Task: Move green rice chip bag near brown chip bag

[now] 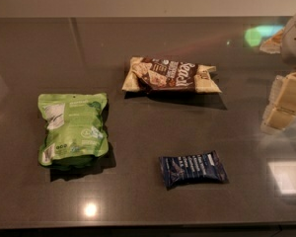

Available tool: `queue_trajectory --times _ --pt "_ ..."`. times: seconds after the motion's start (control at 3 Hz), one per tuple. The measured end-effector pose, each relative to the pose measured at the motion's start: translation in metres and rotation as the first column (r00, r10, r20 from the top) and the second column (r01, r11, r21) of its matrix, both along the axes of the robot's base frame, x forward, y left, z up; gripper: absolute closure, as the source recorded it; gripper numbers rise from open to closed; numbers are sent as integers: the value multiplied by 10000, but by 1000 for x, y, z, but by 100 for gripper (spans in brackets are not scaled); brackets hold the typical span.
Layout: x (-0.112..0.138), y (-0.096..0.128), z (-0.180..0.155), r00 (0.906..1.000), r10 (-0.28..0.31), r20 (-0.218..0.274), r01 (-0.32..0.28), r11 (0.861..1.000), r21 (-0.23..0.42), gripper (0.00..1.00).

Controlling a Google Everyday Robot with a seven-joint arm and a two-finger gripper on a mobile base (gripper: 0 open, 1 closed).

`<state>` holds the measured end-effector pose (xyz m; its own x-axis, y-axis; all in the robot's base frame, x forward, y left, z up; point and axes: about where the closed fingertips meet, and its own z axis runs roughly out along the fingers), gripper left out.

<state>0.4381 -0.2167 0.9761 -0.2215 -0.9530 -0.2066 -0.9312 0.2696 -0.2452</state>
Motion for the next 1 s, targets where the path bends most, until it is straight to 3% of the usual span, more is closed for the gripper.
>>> queue_trajectory --times 0.33,0.67,1.0 --pt "0 3 2 10000 59 78 -59 10000 6 0" --pt "2 25 4 9991 358 210 -363 9990 257 0" --pt "7 63 1 9977 653 161 -663 9954 690 0"
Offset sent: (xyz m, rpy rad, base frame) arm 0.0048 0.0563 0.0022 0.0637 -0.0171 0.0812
